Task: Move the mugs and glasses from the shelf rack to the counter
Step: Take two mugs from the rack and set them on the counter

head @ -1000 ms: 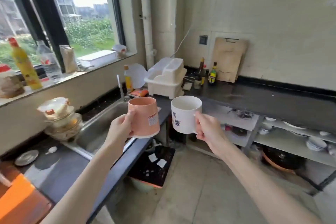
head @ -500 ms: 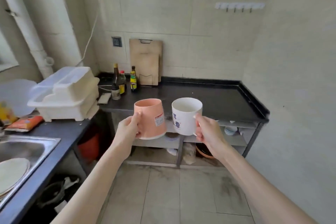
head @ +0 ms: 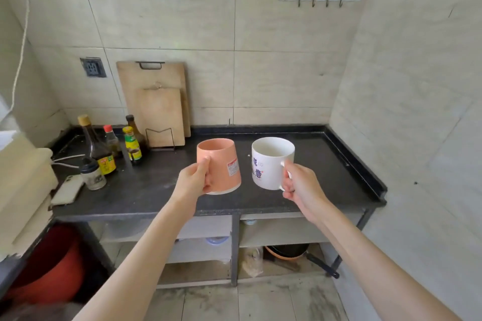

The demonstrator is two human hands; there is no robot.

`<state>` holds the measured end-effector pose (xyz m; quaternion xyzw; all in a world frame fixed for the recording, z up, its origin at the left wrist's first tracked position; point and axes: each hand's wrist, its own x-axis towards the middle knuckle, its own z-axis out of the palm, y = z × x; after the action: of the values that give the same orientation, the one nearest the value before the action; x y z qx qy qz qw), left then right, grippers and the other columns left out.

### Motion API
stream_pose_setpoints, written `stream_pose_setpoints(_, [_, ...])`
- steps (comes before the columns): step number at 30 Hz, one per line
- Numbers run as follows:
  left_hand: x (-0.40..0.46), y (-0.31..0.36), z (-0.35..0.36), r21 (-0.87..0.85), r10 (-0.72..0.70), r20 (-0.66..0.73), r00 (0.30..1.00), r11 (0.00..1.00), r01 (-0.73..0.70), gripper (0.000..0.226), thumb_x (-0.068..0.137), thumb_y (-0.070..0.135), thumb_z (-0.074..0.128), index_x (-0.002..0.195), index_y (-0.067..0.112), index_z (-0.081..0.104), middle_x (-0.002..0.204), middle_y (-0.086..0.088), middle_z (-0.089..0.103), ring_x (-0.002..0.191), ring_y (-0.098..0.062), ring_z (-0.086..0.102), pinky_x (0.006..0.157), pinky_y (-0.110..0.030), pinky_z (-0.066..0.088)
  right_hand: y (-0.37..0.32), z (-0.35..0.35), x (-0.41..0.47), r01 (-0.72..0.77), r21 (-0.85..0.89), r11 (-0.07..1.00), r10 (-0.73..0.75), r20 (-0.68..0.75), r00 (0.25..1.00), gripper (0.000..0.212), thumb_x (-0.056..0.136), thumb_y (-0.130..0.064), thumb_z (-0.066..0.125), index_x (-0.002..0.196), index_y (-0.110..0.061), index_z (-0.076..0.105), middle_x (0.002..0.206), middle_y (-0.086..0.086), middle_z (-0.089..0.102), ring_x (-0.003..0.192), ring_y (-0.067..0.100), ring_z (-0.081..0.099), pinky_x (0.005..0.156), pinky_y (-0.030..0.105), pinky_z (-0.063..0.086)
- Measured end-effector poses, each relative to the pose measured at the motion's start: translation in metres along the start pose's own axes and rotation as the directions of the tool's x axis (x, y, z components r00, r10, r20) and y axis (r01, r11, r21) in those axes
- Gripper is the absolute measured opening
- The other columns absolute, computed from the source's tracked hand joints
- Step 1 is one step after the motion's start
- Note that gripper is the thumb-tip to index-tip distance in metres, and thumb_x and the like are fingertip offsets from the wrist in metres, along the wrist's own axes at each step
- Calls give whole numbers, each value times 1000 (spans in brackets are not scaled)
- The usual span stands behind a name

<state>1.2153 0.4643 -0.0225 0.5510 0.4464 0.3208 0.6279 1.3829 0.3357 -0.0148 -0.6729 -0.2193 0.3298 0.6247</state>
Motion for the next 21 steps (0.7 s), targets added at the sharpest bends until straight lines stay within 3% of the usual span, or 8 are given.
stream_pose_setpoints(1, [16, 4, 8, -1, 0, 10, 1000, 1000, 0, 38, 95, 36, 44, 101, 1, 57, 77, -21, 54, 80, -32, 58, 76, -31, 52, -2, -1, 18, -16, 5, 1000, 16, -6, 1000, 35, 88, -22, 44, 55, -18, 30, 45, -7, 26, 51, 15, 21, 50, 27, 19])
stream_pose_setpoints(3, [51, 7, 23, -2, -13, 9, 1000, 1000, 13, 34, 95, 36, 43, 99, 4, 56, 68, -4, 46, 69, -19, 50, 69, -27, 49, -6, -4, 53, -32, 15, 999, 32, -15, 999, 37, 88, -22, 44, 54, -17, 30, 45, -6, 27, 50, 15, 23, 49, 26, 19])
stream_pose_setpoints(5, [86, 7, 37, -2, -25, 21, 999, 1000, 25, 41, 95, 36, 42, 111, 1, 56, 71, -3, 49, 72, -16, 51, 74, -30, 47, -8, -6, 90, -41, 18, 999, 42, -16, 999, 37, 89, -22, 44, 55, -17, 30, 47, -5, 27, 50, 14, 24, 48, 26, 19])
stream_pose_setpoints(9, [154, 3, 68, 17, -49, 31, 998, 999, 48, 52, 96, 36, 41, 123, -8, 49, 84, -17, 56, 84, -23, 58, 82, -34, 47, -7, -11, 166, -71, -1, 997, 71, -26, 997, 38, 89, -21, 44, 53, -16, 32, 53, -3, 32, 55, 15, 29, 49, 25, 23])
stream_pose_setpoints(13, [224, -4, 106, 49, -98, -27, 995, 994, 99, 43, 95, 38, 42, 121, 5, 51, 116, -20, 57, 104, -30, 57, 92, -37, 47, 0, -18, 254, -129, -69, 989, 128, -13, 992, 37, 88, -23, 44, 53, -15, 36, 65, 1, 42, 68, 20, 38, 55, 27, 28])
stream_pose_setpoints(16, [276, -11, 136, 46, -130, -45, 990, 990, 132, 40, 94, 39, 42, 120, 10, 50, 113, -8, 56, 99, -22, 55, 85, -33, 46, 5, -24, 319, -171, -111, 979, 175, 29, 984, 35, 88, -24, 42, 55, -14, 36, 69, 2, 44, 72, 21, 38, 55, 27, 28])
stream_pose_setpoints(21, [352, -25, 174, 51, -205, -41, 978, 977, 207, 39, 93, 42, 43, 120, 14, 48, 115, -5, 54, 103, -20, 53, 88, -32, 44, 19, -27, 412, -235, -177, 956, 247, 48, 968, 32, 89, -25, 39, 59, -13, 38, 81, 7, 46, 76, 23, 36, 57, 27, 27])
